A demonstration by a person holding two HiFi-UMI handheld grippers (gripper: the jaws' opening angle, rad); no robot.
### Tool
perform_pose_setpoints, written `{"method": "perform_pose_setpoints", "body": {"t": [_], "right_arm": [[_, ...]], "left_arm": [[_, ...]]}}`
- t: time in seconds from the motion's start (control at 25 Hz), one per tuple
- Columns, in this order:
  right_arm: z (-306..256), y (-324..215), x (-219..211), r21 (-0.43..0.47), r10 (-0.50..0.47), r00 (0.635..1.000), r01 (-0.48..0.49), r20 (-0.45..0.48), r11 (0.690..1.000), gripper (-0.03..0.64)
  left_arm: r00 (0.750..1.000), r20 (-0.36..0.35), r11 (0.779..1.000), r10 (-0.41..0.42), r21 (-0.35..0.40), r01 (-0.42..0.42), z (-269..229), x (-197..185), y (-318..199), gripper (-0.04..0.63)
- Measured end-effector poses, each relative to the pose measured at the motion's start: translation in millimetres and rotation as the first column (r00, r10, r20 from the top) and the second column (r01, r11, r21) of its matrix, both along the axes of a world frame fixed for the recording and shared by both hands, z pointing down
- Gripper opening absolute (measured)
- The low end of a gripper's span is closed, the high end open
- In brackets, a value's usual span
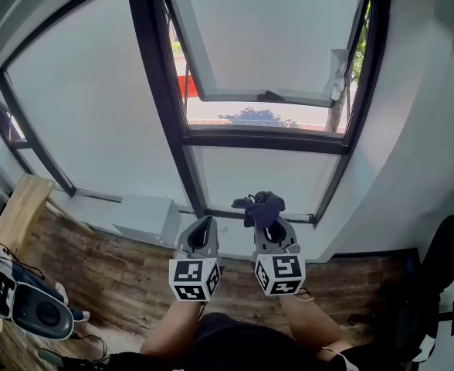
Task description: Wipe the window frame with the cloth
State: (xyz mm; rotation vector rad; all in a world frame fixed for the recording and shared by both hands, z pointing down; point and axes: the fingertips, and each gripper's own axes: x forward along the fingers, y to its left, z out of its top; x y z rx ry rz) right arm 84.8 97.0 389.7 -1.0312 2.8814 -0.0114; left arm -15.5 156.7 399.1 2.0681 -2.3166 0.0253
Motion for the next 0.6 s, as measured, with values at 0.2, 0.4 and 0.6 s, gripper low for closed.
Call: {"method": "perform_pose_setpoints", "body": {"t": [0.2, 0.4, 0.6], "right_arm": [[-4.5, -6.4, 1.3, -0.001, -0.007, 1.0, 0.007, 0.017, 1.0, 0.034], [0.9, -16.3, -3.0, -0.008, -0.008, 1.0, 0.009, 0.009, 1.0, 0.034], [-0.6, -35.2, -19.7, 0.001, -0.004, 1.0, 0.004, -0.006, 1.0, 0.034]], "left_arm": [[1.0, 0.014, 1.0, 0.001, -0.005, -0.001, -1.8, 2.8, -7.2, 0.009], [1.0, 0.018, 1.0, 0.007, -0.007, -0.007, 2.3, 0.3, -17.6, 0.009], [1.0, 0.012, 1.0, 0.017, 0.006, -0.017, 1.9, -16.0, -39.3, 0.009]]}}
